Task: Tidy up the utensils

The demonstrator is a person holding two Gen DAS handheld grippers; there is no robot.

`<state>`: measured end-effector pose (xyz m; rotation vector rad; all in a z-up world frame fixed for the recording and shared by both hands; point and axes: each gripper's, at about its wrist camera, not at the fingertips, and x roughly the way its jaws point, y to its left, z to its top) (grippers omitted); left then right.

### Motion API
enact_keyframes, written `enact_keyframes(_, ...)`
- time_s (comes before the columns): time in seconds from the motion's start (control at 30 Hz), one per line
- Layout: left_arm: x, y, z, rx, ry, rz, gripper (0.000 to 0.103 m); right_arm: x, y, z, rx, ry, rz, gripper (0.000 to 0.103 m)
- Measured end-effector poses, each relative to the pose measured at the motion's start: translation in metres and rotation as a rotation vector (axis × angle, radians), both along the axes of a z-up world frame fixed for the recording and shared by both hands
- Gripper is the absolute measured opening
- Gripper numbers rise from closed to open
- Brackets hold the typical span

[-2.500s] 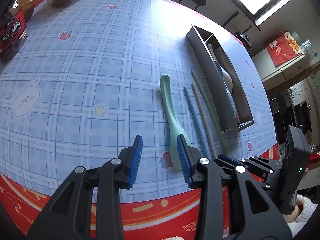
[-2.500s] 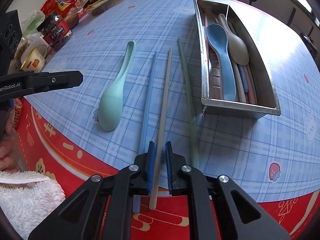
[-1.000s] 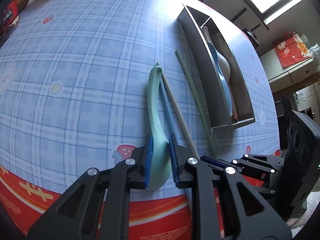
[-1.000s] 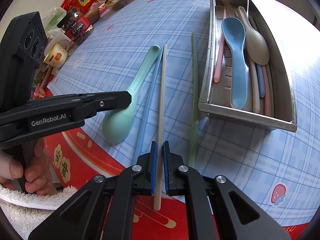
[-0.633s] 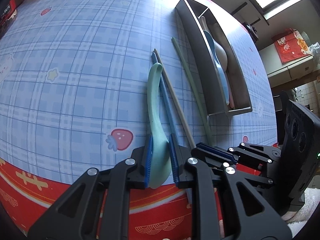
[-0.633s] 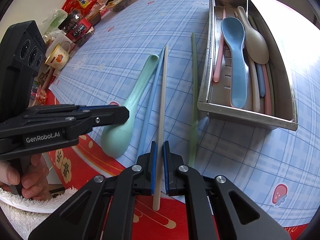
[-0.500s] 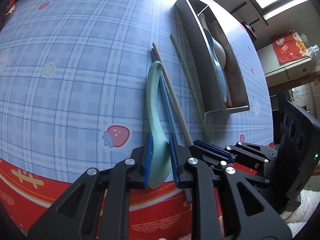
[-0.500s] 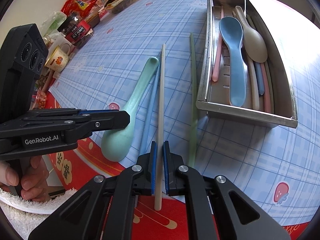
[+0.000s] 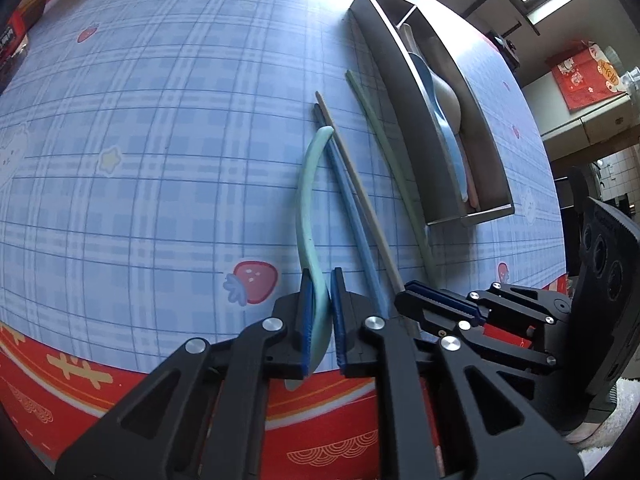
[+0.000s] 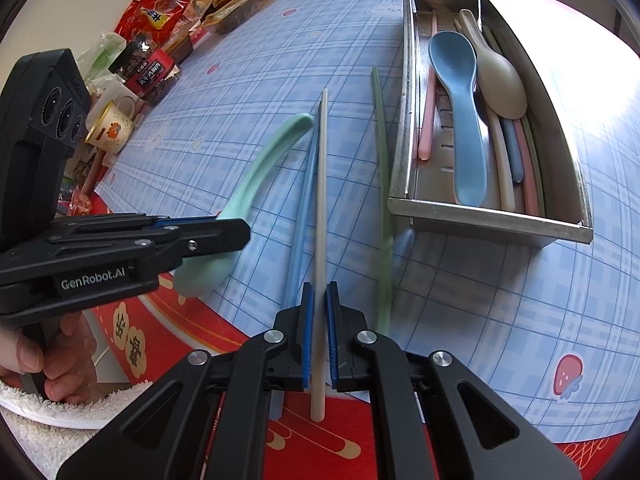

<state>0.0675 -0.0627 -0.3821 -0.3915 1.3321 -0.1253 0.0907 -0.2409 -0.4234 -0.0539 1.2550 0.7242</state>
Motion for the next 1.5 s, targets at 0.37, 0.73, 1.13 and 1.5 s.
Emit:
enact_keyframes(0.37, -0.016, 0.048, 0.002, -0.108, -0.029, 0.129, 0.013, 0.002, 0.005, 0.001, -0.030, 0.008, -0.005, 0.007)
enact_keyframes(0.73, -0.034, 0.080, 0.055, -0.126, -0.175, 0.229, 0.013, 0.004, 0.029, 0.037, -0.019, -0.037, 0.071, 0.007)
enact_keyframes(1.13, -0.043, 0.106, 0.080, -0.137, -0.226, 0.309, 0.013, 0.023, 0.046, 0.067, 0.049, -0.077, 0.048, 0.006)
enact_keyframes(1.5, -0.002, 0.092, 0.095, -0.169, -0.240, 0.235, 0.013, 0.042, 0.020, 0.077, 0.105, -0.095, -0.073, 0.006)
